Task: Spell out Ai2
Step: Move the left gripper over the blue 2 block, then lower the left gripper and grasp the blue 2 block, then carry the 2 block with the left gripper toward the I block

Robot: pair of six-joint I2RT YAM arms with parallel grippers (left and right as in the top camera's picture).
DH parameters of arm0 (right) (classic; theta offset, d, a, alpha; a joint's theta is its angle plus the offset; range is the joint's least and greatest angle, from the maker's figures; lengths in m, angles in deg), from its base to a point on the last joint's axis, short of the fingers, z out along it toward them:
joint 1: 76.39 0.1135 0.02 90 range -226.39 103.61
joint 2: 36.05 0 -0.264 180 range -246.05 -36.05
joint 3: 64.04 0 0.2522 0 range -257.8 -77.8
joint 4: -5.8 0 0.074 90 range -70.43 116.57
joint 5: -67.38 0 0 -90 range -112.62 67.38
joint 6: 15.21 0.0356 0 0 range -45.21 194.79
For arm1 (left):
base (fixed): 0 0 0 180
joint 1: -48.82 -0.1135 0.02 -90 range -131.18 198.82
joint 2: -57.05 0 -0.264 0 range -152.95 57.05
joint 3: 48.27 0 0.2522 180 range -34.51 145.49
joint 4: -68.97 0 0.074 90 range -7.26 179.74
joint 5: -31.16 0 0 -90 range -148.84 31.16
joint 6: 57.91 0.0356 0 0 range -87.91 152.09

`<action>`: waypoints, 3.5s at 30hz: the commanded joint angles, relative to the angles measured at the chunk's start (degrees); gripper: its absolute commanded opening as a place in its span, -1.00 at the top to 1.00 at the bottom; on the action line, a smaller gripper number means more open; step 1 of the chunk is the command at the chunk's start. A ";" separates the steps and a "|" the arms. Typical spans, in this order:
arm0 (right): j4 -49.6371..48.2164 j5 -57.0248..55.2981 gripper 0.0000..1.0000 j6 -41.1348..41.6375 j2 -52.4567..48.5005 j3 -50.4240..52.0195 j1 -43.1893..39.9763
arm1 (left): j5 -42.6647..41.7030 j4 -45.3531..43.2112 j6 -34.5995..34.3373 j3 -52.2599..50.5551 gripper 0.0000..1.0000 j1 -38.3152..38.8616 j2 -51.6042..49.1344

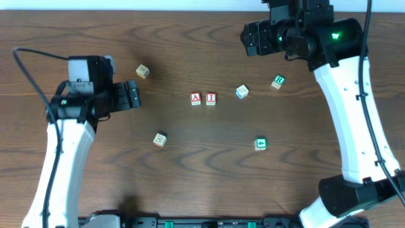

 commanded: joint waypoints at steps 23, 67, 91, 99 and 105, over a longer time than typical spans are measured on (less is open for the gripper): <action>-0.48 0.20 -0.78 -2.01 1.44 0.11 -0.07 | 15.76 -2.69 9.40 12.96 -0.56 -0.63 -24.59; -2.32 0.20 -0.79 -3.26 1.44 0.11 -0.70 | 4.70 -4.17 11.58 19.26 -0.38 -6.32 -42.62; -4.37 -2.27 -0.77 -3.30 1.44 0.09 -0.76 | 5.07 -2.23 9.40 19.32 0.60 -6.29 -42.60; -5.40 -2.34 -0.77 -3.28 3.26 -0.04 -2.91 | 4.63 6.88 7.39 30.08 0.89 -4.09 -42.58; -5.49 -2.34 -0.77 -3.21 10.12 -0.04 -7.28 | 4.57 14.23 0.11 44.94 0.89 4.85 -42.58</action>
